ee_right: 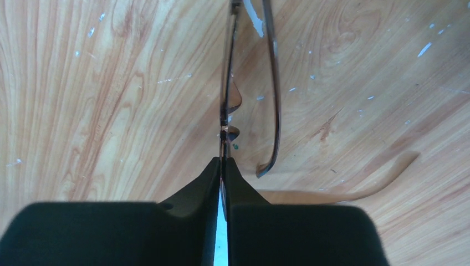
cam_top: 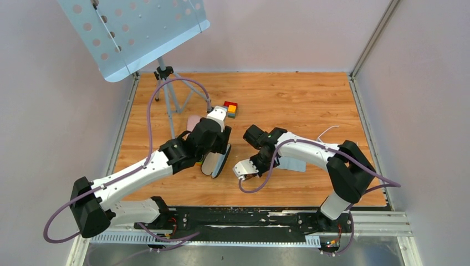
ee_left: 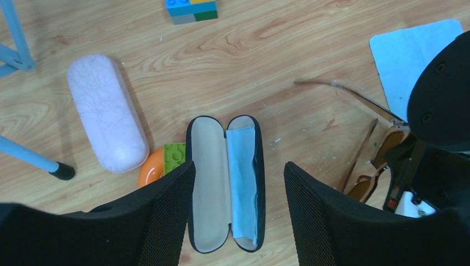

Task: Organize the sunglasses
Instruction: Fold the sunglasses at the center of the board.

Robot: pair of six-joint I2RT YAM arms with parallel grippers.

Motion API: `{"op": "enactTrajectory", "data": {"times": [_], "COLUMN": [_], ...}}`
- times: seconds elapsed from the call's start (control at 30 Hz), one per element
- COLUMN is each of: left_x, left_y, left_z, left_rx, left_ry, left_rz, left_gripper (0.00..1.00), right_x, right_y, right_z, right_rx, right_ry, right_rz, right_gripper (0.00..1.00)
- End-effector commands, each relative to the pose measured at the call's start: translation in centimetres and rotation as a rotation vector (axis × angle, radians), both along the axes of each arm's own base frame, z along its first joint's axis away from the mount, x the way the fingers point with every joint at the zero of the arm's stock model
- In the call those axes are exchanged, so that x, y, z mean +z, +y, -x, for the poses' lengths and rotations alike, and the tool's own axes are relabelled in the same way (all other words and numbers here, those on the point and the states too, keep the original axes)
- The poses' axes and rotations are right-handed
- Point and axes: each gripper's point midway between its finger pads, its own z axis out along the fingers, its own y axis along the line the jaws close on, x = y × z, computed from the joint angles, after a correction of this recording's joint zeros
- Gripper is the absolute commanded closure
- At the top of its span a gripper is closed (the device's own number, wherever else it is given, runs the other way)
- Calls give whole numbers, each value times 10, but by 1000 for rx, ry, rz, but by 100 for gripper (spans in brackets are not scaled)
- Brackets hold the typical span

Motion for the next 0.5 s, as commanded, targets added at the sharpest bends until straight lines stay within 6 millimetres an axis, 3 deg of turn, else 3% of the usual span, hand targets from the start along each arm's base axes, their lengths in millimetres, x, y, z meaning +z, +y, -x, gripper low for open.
{"op": "enactTrajectory", "data": {"times": [0.0, 0.2, 0.3, 0.47], "left_x": [-3, -10, -23, -35], "left_y": [-10, -33, -52, -83], "left_z": [-11, -34, -47, -59], "left_rx": [-41, -120, -170, -270], "left_ry": [6, 55, 102, 160], "left_rz": [-29, -69, -99, -114], "left_gripper": [36, 36, 37, 38], "right_x": [-2, 43, 69, 94], "right_y": [-12, -8, -6, -6], "right_z": [1, 17, 38, 79], "right_rx": [-2, 66, 135, 246], "right_ry": [2, -31, -12, 93], "right_rz": [37, -39, -89, -142], "right_gripper": [97, 100, 100, 100]}}
